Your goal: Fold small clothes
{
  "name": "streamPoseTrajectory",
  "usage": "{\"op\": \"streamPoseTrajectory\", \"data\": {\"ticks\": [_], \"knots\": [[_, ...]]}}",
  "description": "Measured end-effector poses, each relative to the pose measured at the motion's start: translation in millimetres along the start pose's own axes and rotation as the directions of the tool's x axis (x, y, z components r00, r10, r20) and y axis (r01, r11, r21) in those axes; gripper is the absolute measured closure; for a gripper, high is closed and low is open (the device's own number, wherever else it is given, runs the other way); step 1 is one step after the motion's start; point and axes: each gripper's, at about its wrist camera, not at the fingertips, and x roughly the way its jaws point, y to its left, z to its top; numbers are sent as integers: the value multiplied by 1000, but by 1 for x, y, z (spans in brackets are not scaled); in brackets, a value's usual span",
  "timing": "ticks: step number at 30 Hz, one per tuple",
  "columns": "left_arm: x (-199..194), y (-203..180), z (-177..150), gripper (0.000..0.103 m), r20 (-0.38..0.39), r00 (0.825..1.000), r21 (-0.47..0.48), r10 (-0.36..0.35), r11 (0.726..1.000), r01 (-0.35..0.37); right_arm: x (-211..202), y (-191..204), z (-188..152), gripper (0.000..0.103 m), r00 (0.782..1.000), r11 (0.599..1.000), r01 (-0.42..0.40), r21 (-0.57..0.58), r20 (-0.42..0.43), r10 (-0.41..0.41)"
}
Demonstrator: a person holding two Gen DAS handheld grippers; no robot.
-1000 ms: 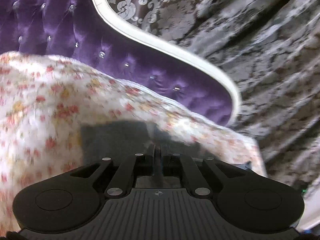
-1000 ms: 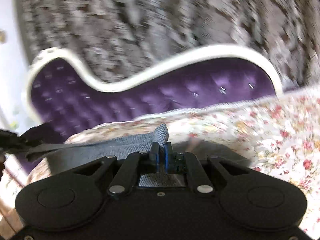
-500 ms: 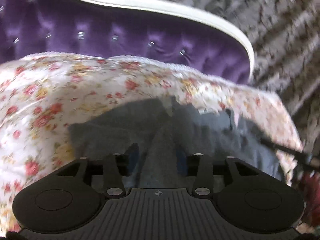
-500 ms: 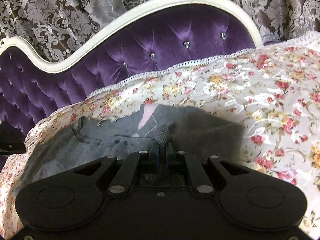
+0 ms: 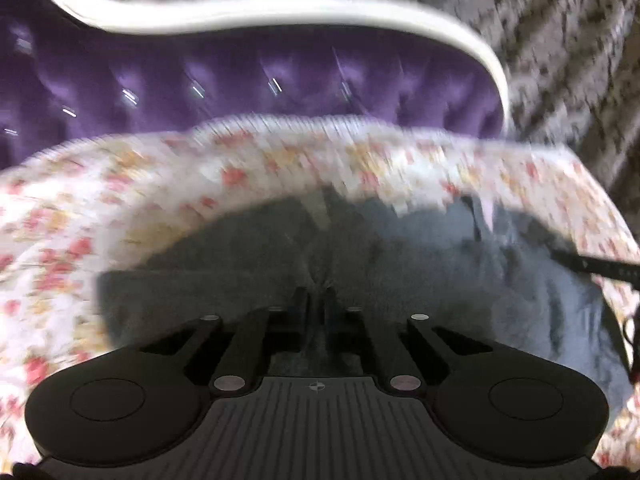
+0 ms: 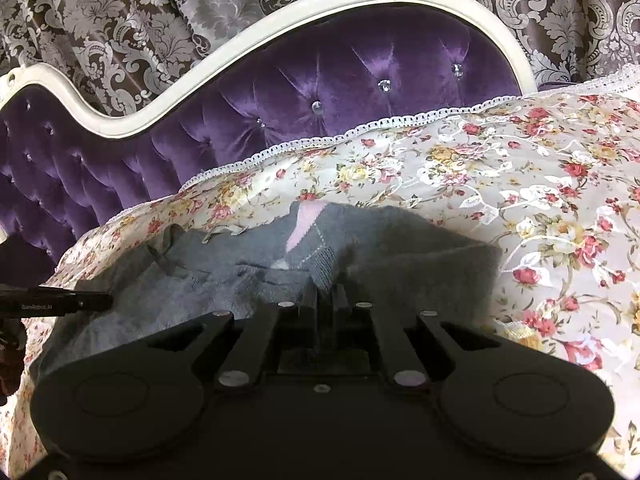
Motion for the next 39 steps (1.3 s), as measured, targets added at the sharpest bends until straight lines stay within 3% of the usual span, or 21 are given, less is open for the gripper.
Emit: {"op": "streamPoseTrajectory", "data": {"ticks": [3,5,8,13,16,23,24,25,27,29,32,39], "knots": [[-38,8,-1,97,152,988,-38,-3,999,9,-10,7,1,90,1000,1000,10,-29,24,-9],[-46,18,5,97,170,985,-48,6,999,2,-22,13,6,90,997,999,17,-43,80,-13],[-30,35,14,97,136,990,-90,49,995,-37,-25,16,23,90,989,998,22,-53,144,-15],[8,57,12,97,49,997,-197,56,979,-45,14,13,35,90,994,995,43,-86,102,-34],[26,59,6,95,0,999,-195,53,979,-52,36,11,34,90,997,993,64,-95,59,-58],[21,53,6,73,-31,994,-122,100,987,-103,53,7,30,88,991,985,133,-111,1,-134],[13,49,7,73,-23,994,-117,111,987,-113,53,7,33,84,989,983,144,-110,-2,-145],[5,46,7,69,-14,993,-109,121,986,-122,51,7,36,74,988,983,152,-105,-1,-153],[-13,42,3,59,4,991,-89,136,987,-135,39,7,40,71,987,984,160,-79,24,-159],[-27,38,-6,53,7,993,-78,121,990,-120,22,7,41,68,991,990,129,-55,46,-127],[-42,32,-27,51,-16,998,-88,57,994,-59,1,9,34,49,995,995,90,-47,40,-88],[-38,28,-62,51,-45,998,-65,44,997,-47,-4,11,4,48,993,989,107,-98,-39,-111]]}}
